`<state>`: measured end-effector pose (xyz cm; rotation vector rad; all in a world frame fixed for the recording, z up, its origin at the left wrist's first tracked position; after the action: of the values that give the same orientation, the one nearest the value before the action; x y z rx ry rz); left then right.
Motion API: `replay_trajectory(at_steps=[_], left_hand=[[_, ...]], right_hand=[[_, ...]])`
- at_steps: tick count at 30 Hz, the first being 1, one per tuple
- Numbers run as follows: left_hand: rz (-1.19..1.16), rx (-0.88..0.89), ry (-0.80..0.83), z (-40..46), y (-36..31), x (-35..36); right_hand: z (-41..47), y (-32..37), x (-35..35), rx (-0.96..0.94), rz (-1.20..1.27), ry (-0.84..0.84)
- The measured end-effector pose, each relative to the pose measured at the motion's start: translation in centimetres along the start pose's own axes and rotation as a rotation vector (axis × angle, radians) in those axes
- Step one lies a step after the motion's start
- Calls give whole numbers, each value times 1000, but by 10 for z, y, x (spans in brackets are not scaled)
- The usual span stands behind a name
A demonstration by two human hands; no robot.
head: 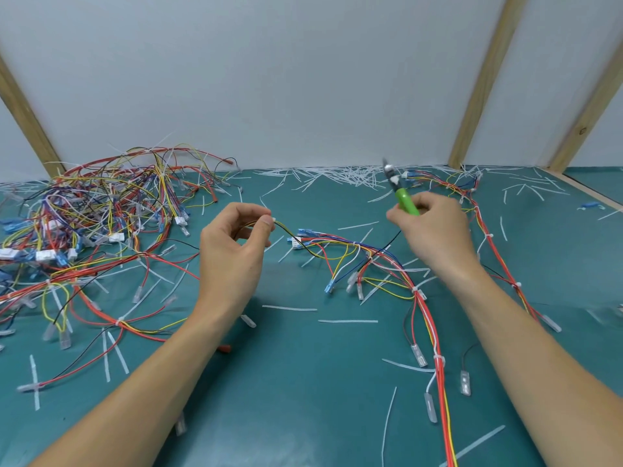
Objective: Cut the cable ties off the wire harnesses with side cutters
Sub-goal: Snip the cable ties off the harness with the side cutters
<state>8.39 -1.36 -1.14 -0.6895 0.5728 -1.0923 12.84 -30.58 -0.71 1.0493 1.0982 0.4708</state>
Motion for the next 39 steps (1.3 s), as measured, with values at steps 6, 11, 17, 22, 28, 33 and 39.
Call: replay_trajectory(at_steps=[6, 11, 17, 22, 28, 33, 39], left_hand=[[168, 89, -36, 2, -7, -6], [341, 137, -97, 3, -17, -15], [331, 268, -6, 0, -30, -6], [240, 317, 148, -6, -37, 10], [69, 136, 347, -12, -24, 25], [-96, -37, 307, -11, -14, 28], [-286, -354, 141, -13, -1, 25]], right_hand=[[-6, -13, 22, 14, -488, 67], [-6, -16, 26, 31, -522, 127], [-12, -14, 31, 50, -502, 205], [-19, -5, 31, 14, -322, 202], [-44, 27, 20, -315, 16, 29], [-79, 48, 22, -629, 37, -39], [-101, 55, 33, -790, -70, -41]])
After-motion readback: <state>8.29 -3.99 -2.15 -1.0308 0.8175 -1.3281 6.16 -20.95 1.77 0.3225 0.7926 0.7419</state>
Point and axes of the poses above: each hand's wrist, its own z-axis towards the middle knuckle, its own x-axis out of the palm, y = z × x, the point moved 6 cm from there along z, towards the middle knuckle, and after that the axes turned 14 degrees about x, right-handed, at the moved point
